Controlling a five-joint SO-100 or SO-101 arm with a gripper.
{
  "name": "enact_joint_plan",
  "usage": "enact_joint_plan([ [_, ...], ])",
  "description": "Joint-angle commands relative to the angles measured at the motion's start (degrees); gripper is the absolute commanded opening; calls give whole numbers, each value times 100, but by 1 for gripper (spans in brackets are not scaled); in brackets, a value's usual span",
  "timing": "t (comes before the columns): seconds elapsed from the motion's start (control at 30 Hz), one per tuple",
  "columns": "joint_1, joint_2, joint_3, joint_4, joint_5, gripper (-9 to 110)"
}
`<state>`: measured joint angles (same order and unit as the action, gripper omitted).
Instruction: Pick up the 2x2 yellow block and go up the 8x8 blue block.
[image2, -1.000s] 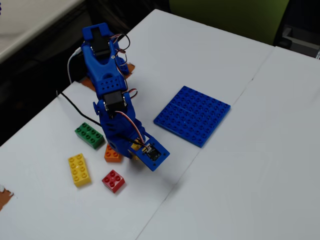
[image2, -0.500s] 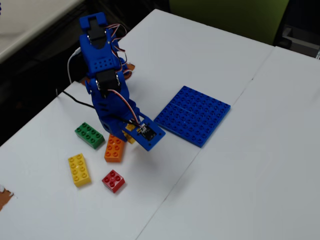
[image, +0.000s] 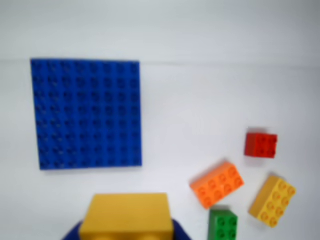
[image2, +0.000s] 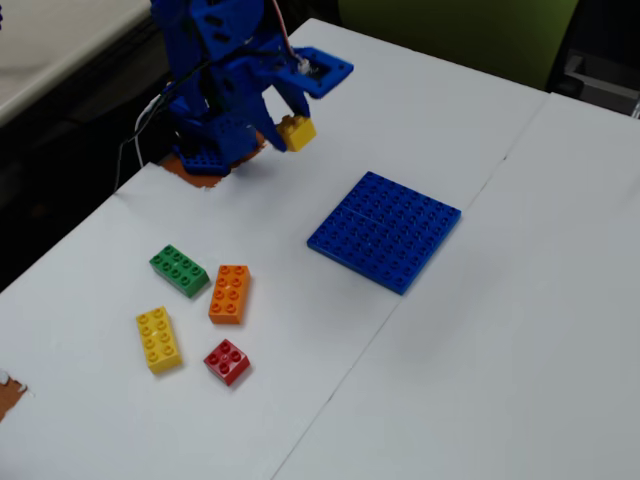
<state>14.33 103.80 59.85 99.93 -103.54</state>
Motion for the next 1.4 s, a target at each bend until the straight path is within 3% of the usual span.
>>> enact_joint_plan([
  [0.0,-606,79,-1406,18,1090,1],
  [0.1,-993,-510,-2804,18,1802,1],
  [0.23,-1301,-1327,-3964,-26,1916,0],
  [0.6,-1731,-2856,-3551,18,1608,0],
  [1.37,-1397,-3278,-2417,44,1274,0],
])
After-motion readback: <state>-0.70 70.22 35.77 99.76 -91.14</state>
